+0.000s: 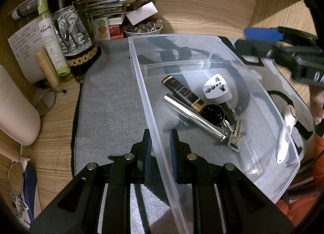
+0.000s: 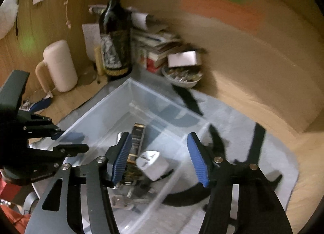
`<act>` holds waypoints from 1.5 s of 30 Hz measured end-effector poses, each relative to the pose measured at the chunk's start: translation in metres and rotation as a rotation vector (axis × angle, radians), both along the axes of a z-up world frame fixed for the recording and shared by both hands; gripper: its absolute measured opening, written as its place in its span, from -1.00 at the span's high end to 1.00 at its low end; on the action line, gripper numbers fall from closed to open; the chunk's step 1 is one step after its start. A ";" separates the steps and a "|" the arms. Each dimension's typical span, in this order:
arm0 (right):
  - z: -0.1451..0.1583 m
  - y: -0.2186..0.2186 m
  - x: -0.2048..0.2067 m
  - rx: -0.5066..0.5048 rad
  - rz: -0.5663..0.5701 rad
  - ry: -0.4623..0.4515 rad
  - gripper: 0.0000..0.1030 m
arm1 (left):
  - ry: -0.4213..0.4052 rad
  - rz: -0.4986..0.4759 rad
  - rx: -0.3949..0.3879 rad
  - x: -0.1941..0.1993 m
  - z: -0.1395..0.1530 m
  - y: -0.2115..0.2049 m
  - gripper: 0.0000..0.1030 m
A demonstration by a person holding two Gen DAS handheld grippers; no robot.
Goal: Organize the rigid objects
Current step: 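Move the right gripper back to the black clip on the rug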
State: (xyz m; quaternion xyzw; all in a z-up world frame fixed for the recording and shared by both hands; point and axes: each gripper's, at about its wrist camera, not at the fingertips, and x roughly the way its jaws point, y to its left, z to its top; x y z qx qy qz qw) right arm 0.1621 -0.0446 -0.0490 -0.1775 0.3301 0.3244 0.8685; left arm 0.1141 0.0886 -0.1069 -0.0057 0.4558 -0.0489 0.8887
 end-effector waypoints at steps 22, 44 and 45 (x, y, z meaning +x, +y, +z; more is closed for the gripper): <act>-0.035 -0.074 0.086 0.071 -0.252 0.152 -0.15 | 0.000 -0.002 -0.002 -0.002 -0.001 0.002 0.69; -0.090 -0.032 0.105 -0.147 -0.143 0.195 0.68 | -0.002 -0.004 -0.023 -0.004 -0.002 0.006 0.69; -0.089 -0.033 0.103 -0.148 -0.140 0.192 0.69 | 0.001 -0.003 -0.023 -0.003 -0.002 0.005 0.69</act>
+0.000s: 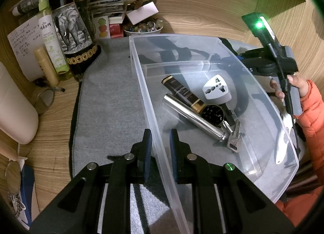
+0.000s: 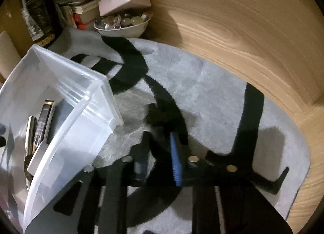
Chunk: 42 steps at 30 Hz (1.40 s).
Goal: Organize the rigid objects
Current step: 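Move the right gripper back to the black clip on the rug, then grasp the black clip with the right gripper and drop it in the box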
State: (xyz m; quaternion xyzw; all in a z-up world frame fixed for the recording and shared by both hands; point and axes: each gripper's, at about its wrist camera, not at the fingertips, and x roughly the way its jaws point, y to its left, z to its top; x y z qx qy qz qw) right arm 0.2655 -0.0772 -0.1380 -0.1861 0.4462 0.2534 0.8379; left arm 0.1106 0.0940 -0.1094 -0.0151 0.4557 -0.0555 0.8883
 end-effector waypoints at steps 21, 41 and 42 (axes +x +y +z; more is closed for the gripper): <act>0.095 -0.026 -0.073 0.213 0.047 -0.194 0.70 | 0.021 0.026 -0.008 0.006 -0.002 0.001 0.70; 0.059 0.058 -0.090 0.148 0.225 -0.077 0.69 | 0.015 0.041 -0.001 0.004 -0.003 0.000 0.72; 0.056 0.060 -0.089 0.138 0.225 -0.066 0.69 | 0.015 0.040 0.000 0.004 -0.003 0.000 0.72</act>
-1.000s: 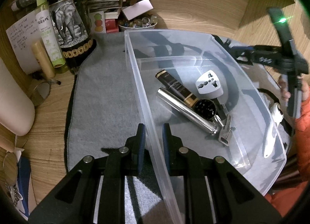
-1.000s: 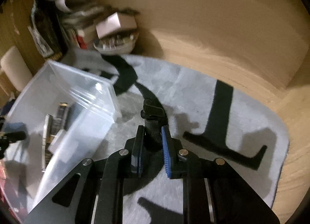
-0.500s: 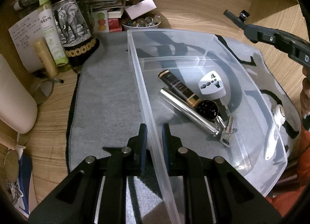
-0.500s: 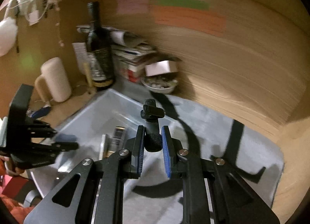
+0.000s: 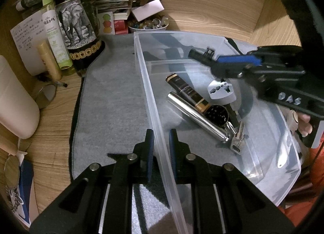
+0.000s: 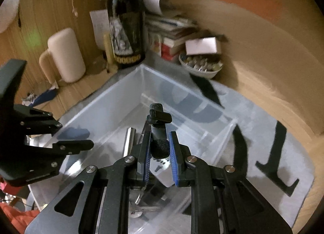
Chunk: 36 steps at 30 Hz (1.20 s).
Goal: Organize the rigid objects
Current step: 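Grasp the black clip with the right gripper and drop it in the box, then grasp the white handheld device on the rug with the right gripper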
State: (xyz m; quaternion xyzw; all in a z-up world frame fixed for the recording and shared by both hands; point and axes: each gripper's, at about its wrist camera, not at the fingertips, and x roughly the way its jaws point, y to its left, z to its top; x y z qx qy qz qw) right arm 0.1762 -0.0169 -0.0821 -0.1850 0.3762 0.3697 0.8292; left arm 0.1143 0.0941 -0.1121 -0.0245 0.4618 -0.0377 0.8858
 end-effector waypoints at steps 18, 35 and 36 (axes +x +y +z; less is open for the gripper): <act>0.030 -0.036 -0.021 0.032 -0.124 -0.099 -0.11 | -0.010 -0.013 0.012 0.000 0.000 -0.001 0.72; 0.004 -0.162 -0.071 0.037 -0.596 -0.100 -0.35 | -0.038 -0.050 0.041 -0.004 -0.002 -0.003 0.70; -0.003 -0.167 -0.072 0.037 -0.621 -0.074 -0.35 | -0.038 -0.053 0.043 -0.004 -0.002 -0.004 0.70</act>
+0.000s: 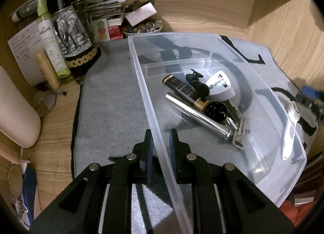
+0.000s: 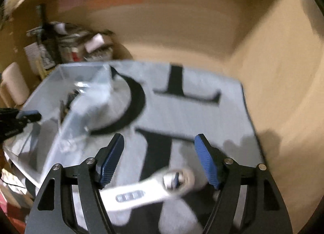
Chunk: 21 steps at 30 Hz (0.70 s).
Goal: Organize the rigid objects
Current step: 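Grasp the white handheld device on the rug with the right gripper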
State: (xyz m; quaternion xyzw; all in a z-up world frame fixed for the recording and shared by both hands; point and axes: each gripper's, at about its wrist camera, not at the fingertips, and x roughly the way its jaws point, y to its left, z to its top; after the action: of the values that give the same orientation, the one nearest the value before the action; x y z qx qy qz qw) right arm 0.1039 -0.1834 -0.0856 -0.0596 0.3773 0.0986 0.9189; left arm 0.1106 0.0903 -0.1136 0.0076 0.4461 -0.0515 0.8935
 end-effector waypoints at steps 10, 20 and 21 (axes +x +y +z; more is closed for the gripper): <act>-0.057 -0.024 -0.003 0.173 -0.148 0.170 -0.51 | 0.000 -0.011 0.001 0.000 0.000 0.000 0.69; -0.058 -0.001 0.010 0.063 -0.088 0.104 0.09 | -0.003 -0.006 -0.005 0.000 -0.001 0.001 0.69; -0.057 0.001 0.011 0.057 -0.082 0.100 0.10 | -0.002 -0.006 -0.005 0.000 -0.001 0.001 0.69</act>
State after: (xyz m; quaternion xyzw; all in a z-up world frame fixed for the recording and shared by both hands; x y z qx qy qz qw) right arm 0.1148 -0.1827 -0.1428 -0.0128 0.4218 0.0746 0.9035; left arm 0.1107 0.0909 -0.1146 0.0068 0.4450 -0.0553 0.8938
